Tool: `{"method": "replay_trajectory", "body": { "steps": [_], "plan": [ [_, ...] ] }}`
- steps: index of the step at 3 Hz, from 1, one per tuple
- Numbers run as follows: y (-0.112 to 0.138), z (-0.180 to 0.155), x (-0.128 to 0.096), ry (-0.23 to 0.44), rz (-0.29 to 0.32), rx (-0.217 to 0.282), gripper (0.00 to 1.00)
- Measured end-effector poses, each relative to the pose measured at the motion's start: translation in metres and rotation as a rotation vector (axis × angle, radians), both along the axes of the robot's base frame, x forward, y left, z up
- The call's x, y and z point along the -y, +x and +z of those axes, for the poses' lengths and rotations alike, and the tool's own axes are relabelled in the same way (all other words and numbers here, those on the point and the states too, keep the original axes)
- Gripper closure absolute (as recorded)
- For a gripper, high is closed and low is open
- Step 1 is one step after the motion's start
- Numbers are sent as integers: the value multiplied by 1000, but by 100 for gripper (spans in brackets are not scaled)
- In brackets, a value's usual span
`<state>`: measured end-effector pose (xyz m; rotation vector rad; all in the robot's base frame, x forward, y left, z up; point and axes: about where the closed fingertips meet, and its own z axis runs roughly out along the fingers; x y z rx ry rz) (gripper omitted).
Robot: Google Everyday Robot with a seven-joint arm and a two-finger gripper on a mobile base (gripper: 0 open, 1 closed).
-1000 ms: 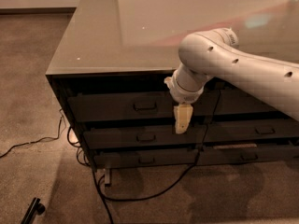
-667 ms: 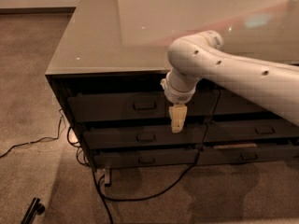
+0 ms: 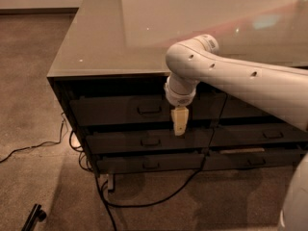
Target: Open top drawer
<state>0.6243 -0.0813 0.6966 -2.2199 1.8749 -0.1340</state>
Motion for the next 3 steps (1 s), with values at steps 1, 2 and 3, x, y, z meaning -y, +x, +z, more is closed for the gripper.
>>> {"method": "replay_trajectory", "body": {
  "steps": [1,2,3],
  "plan": [
    [-1,-1,-1,12,9,-5,0],
    [2,-19,-1,47,14,-58,0],
    [8,-37,5,65,-2,-98,0]
  ]
}}
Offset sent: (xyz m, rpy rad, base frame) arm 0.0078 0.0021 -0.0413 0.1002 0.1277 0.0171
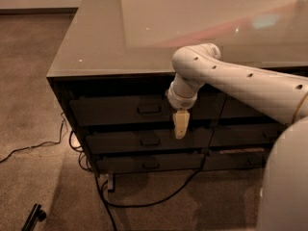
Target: Open top drawer
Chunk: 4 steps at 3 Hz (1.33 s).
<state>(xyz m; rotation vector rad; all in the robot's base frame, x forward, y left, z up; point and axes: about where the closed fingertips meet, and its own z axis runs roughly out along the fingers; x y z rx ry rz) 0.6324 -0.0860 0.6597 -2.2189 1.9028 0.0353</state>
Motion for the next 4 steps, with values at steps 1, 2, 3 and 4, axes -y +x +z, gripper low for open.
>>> {"method": "replay_trajectory", "body": {
  "steps": [1,2,3,4],
  "plan": [
    [10,-15,4,7,-19,-31,0],
    [19,-23,14,6,-46,-45,0],
    [21,-23,16,4,-49,-49,0],
    [6,-7,9,28,-25,-21,19]
  ]
}}
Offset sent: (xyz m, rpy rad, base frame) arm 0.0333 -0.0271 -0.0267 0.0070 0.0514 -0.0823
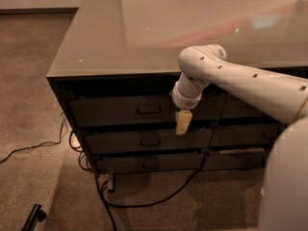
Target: Open top drawer
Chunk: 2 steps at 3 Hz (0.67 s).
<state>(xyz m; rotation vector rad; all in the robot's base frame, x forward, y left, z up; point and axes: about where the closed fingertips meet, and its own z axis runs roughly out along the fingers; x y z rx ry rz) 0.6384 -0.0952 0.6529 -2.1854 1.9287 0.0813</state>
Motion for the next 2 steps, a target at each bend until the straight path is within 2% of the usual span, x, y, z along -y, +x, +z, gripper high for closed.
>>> {"method": "replay_trajectory", "body": {
  "steps": [1,2],
  "plan": [
    [-28,27,-3,24,43,41,42],
    [-52,48,2,20,65,65,66]
  ]
}}
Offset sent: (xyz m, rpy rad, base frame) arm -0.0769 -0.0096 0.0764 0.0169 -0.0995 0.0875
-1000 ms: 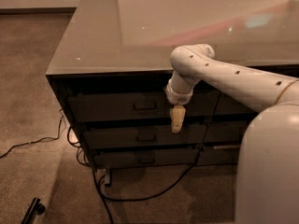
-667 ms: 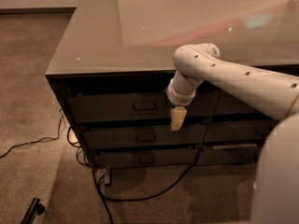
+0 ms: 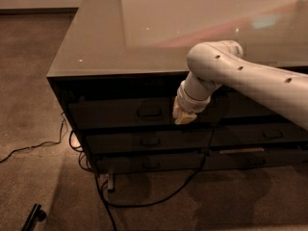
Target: Open top drawer
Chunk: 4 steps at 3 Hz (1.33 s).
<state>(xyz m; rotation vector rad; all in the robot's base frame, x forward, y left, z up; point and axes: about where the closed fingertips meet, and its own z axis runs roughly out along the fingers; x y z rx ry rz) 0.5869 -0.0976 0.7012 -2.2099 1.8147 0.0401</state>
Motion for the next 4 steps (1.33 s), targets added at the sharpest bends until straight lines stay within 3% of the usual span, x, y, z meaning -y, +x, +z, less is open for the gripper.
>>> {"method": "replay_trajectory", "body": {
  "steps": [1,2,4],
  "plan": [
    [-1,2,1,-1,0,2,65],
    [1,3,1,16,-1,15,42],
    [33,15,9,39,-34,78,0]
  ]
}}
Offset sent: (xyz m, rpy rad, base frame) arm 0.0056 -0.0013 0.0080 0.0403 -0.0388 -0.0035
